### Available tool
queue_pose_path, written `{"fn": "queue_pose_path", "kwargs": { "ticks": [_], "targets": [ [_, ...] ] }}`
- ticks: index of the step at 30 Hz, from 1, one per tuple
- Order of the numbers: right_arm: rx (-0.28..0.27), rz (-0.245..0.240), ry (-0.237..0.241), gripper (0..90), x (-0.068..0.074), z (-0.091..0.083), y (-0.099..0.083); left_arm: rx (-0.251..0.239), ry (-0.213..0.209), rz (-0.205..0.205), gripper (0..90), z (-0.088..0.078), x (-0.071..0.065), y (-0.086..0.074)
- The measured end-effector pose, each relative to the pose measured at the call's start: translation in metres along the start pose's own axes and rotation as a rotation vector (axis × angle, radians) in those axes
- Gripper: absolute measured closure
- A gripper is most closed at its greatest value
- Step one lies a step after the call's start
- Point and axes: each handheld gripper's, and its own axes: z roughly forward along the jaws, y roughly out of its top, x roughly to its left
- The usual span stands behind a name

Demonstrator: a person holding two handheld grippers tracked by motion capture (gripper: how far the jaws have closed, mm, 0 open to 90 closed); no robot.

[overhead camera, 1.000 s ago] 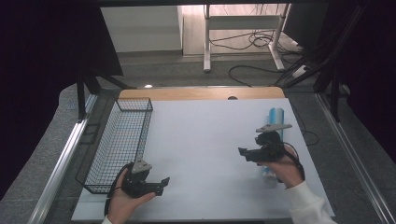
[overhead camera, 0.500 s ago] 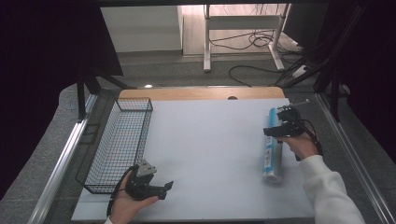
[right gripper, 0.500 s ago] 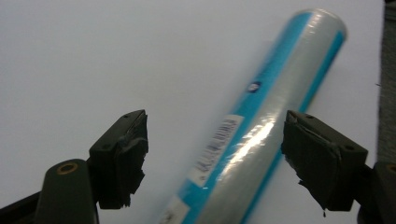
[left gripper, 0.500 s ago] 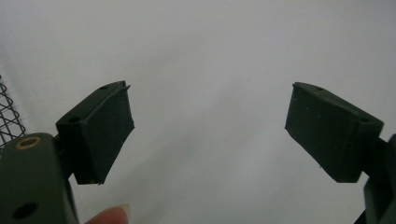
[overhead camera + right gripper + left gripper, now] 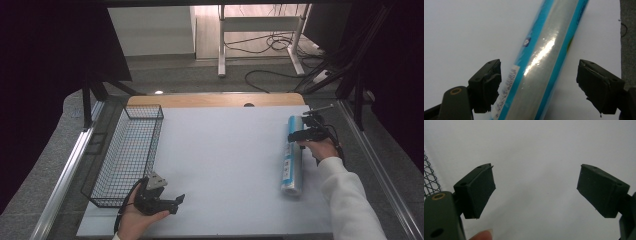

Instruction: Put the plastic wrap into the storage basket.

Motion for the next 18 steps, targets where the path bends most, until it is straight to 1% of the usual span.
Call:
{"fn": "queue_pose_path", "kwargs": {
  "ticks": [1, 2, 3, 4, 6, 7, 8, 9, 12, 13, 18],
  "targets": [
    [0.017, 0.028, 0.012, 19.8, -0.002, 0.006, 0.0, 0.0, 0.001, -0.001, 14.8, 0.0, 0.0, 0.0],
    [0.017, 0.028, 0.012, 19.8, -0.002, 0.006, 0.0, 0.0, 0.001, -0.001, 14.8, 0.0, 0.0, 0.0],
    [0.031, 0.05, 0.022, 19.7, -0.004, 0.01, 0.0, 0.001, 0.001, 0.0, 14.8, 0.001, 0.0, 0.0],
    [0.031, 0.05, 0.022, 19.7, -0.004, 0.01, 0.0, 0.001, 0.0, -0.001, 14.8, 0.001, 0.0, 0.0],
    [0.045, 0.048, 0.013, 19.6, -0.003, 0.015, -0.001, 0.003, 0.0, 0.003, 14.8, 0.002, 0.0, 0.0],
    [0.06, 0.054, 0.012, 19.3, -0.001, 0.018, -0.003, 0.006, 0.0, 0.006, 14.8, 0.002, 0.0, 0.0],
    [0.06, 0.054, 0.012, 19.3, -0.001, 0.018, -0.003, 0.006, 0.0, 0.006, 14.8, 0.002, 0.0, 0.0],
    [0.081, 0.068, 0.017, 18.7, -0.001, 0.022, -0.004, 0.007, 0.001, 0.008, 14.8, 0.003, 0.0, 0.0],
    [0.09, 0.072, 0.019, 18.8, -0.001, 0.025, -0.005, 0.008, 0.0, 0.011, 14.8, 0.003, -0.001, 0.0],
    [0.101, 0.086, 0.018, 19.2, 0.0, 0.027, -0.005, 0.008, 0.0, 0.012, 14.8, 0.003, -0.001, 0.0],
    [0.139, 0.107, 0.028, 23.3, 0.002, 0.037, -0.007, 0.003, 0.0, 0.013, 14.8, 0.002, -0.002, 0.0]
  ]
}}
